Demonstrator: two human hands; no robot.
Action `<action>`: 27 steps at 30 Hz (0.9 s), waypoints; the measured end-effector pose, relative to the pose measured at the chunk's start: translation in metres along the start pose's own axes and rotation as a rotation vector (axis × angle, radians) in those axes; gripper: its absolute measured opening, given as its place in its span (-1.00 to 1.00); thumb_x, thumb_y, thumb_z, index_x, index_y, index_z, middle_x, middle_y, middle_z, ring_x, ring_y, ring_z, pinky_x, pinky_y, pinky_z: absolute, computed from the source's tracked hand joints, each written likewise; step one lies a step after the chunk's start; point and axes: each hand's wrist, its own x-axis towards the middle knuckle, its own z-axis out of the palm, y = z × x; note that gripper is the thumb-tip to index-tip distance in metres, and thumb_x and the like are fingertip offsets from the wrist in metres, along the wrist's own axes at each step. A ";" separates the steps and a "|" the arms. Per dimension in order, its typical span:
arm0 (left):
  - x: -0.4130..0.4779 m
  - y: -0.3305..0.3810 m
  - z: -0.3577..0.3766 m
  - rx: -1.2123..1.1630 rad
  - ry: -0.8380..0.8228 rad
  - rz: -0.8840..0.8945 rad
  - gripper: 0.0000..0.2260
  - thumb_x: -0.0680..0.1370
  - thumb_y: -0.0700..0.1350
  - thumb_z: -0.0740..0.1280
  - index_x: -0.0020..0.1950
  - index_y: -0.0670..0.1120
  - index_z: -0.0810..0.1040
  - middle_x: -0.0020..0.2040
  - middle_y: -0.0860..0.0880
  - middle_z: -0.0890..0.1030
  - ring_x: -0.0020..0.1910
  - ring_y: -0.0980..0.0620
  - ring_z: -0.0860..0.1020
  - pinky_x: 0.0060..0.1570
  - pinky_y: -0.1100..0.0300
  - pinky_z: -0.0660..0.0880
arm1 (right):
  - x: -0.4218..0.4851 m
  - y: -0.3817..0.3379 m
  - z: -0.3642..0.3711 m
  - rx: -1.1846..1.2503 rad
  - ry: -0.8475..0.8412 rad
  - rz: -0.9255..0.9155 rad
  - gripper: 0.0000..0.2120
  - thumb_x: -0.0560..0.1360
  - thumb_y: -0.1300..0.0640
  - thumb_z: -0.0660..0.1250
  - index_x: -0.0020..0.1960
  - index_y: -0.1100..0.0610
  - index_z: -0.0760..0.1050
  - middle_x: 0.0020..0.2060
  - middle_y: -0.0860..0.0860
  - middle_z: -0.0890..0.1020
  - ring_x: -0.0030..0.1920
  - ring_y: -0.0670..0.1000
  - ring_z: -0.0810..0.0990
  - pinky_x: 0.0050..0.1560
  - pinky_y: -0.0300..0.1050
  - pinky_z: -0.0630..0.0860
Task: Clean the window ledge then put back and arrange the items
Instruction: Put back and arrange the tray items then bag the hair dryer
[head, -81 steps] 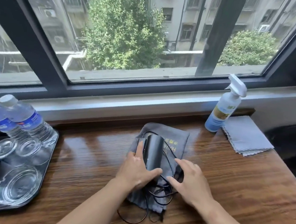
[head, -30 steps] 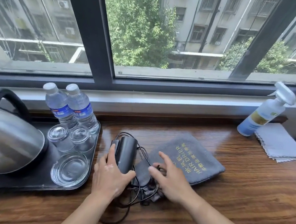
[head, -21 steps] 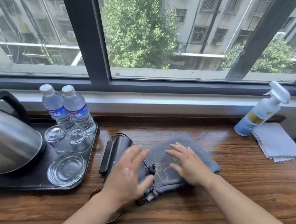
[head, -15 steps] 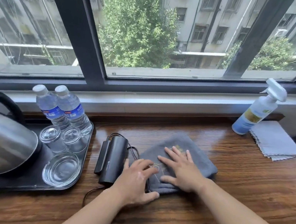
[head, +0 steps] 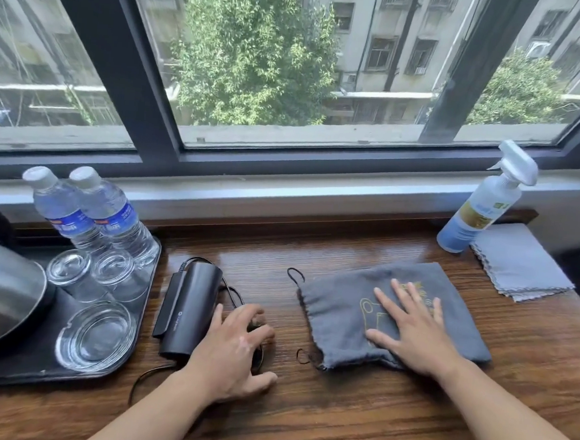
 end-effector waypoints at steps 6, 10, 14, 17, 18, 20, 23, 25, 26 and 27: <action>-0.018 0.008 -0.011 -0.252 0.302 -0.095 -0.57 0.42 0.21 0.32 0.17 0.01 0.65 0.23 -0.01 0.57 0.22 0.00 0.56 0.29 0.15 0.51 | -0.033 -0.053 -0.012 0.291 0.212 -0.059 -0.35 0.48 -0.42 0.12 0.50 -0.18 0.31 0.56 -0.10 0.19 0.57 0.00 0.14 0.56 0.06 0.10; -0.029 -0.005 -0.028 -0.265 0.505 -0.338 -0.57 0.39 0.18 0.30 0.10 -0.05 0.68 0.10 -0.01 0.58 0.10 -0.05 0.54 0.16 0.06 0.46 | -0.048 -0.111 -0.021 0.315 0.209 -0.025 -0.56 0.42 -0.43 0.25 0.06 -0.11 0.43 0.04 -0.16 0.42 0.05 -0.02 0.54 -0.03 -0.09 0.48; -0.022 -0.036 -0.045 -0.234 0.230 -0.718 -0.28 0.37 0.37 0.41 0.43 0.05 0.46 0.36 -0.12 0.43 0.34 -0.23 0.41 0.29 -0.21 0.42 | -0.041 -0.149 -0.022 0.115 0.098 0.015 -0.48 0.41 -0.40 0.28 0.09 -0.03 0.29 0.06 -0.06 0.40 0.14 0.04 0.51 0.03 -0.03 0.48; -0.017 -0.058 -0.047 -0.408 0.073 -0.835 -0.13 0.37 0.43 0.39 0.57 0.07 0.25 0.50 -0.19 0.31 0.44 -0.30 0.34 0.45 -0.14 0.32 | -0.048 -0.155 -0.009 0.099 0.038 0.015 -0.56 0.46 -0.28 0.27 0.13 -0.01 0.27 0.13 -0.02 0.38 0.24 0.07 0.47 0.11 0.01 0.50; -0.016 -0.062 -0.047 -0.422 0.040 -0.838 -0.10 0.36 0.46 0.36 0.58 0.08 0.23 0.53 -0.21 0.28 0.47 -0.31 0.32 0.47 -0.13 0.30 | -0.052 -0.154 -0.005 0.095 0.020 0.025 -0.57 0.47 -0.28 0.26 0.13 -0.01 0.27 0.13 -0.02 0.38 0.25 0.07 0.48 0.11 0.01 0.49; -0.016 -0.063 -0.044 -0.411 -0.018 -0.840 -0.10 0.38 0.47 0.34 0.61 0.10 0.18 0.58 -0.25 0.21 0.52 -0.32 0.25 0.50 -0.11 0.24 | -0.060 -0.152 -0.004 0.085 0.040 0.017 -0.58 0.48 -0.29 0.25 0.14 -0.01 0.31 0.12 -0.03 0.41 0.22 0.06 0.51 0.07 0.00 0.49; -0.014 -0.063 -0.036 -0.483 -0.027 -0.852 -0.14 0.41 0.38 0.38 0.62 0.16 0.13 0.54 -0.27 0.27 0.50 -0.31 0.28 0.49 -0.12 0.26 | -0.061 -0.165 -0.009 0.246 0.145 -0.069 -0.66 0.52 -0.19 0.28 0.19 -0.02 0.43 0.06 -0.05 0.56 0.13 0.07 0.59 0.06 -0.02 0.49; -0.014 -0.066 -0.032 -0.549 -0.030 -0.846 -0.12 0.38 0.37 0.39 0.60 0.21 0.10 0.43 -0.27 0.40 0.41 -0.31 0.39 0.43 -0.13 0.34 | -0.057 -0.190 -0.012 0.392 0.058 -0.077 -0.62 0.51 -0.18 0.30 0.26 -0.05 0.44 0.00 -0.08 0.65 0.12 0.04 0.59 0.13 -0.07 0.48; -0.015 -0.067 -0.031 -0.559 -0.034 -0.840 -0.12 0.36 0.37 0.39 0.59 0.22 0.10 0.39 -0.27 0.43 0.38 -0.31 0.42 0.42 -0.13 0.36 | -0.053 -0.203 -0.010 0.464 -0.013 -0.045 -0.56 0.47 -0.22 0.31 0.27 -0.05 0.44 -0.02 -0.07 0.67 0.10 0.03 0.61 0.14 -0.09 0.50; -0.015 -0.068 -0.030 -0.565 -0.038 -0.830 -0.11 0.35 0.36 0.40 0.59 0.21 0.11 0.37 -0.27 0.46 0.37 -0.30 0.43 0.41 -0.11 0.37 | -0.048 -0.214 -0.007 0.522 -0.067 0.000 -0.50 0.42 -0.26 0.30 0.26 -0.04 0.44 -0.03 -0.05 0.67 0.04 0.04 0.63 0.13 -0.10 0.52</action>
